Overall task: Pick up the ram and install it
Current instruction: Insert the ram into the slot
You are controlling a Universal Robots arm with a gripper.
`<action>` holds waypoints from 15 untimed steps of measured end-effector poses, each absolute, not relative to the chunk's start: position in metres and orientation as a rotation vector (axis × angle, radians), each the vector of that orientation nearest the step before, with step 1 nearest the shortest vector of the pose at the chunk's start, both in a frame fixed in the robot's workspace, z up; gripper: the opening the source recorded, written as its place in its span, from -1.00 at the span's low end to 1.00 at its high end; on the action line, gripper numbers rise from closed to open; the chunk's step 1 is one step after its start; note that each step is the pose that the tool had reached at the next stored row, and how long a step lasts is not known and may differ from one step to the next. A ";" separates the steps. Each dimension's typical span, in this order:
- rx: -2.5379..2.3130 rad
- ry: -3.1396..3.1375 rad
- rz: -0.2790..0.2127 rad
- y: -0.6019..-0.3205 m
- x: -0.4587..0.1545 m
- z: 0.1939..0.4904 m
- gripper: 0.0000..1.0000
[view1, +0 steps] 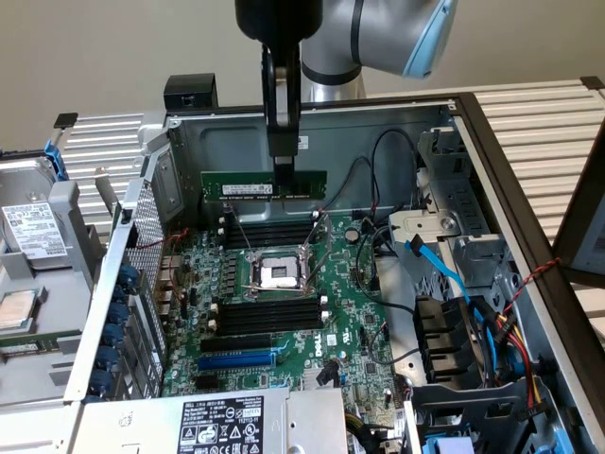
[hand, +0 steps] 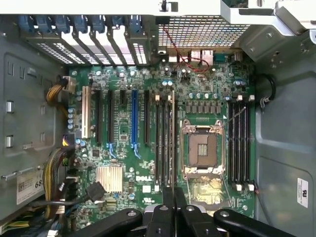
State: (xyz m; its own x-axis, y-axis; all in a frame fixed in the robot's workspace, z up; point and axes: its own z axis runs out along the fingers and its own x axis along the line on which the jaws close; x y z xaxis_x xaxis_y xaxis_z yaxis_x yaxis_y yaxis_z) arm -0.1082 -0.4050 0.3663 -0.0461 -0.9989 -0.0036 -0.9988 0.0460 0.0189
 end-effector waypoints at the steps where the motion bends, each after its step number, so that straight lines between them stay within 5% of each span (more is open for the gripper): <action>1: 2.161 -2.266 -0.026 -0.405 -0.108 0.365 -0.76; 15: 2.149 -2.286 -0.031 -0.405 -0.108 0.340 -0.76</action>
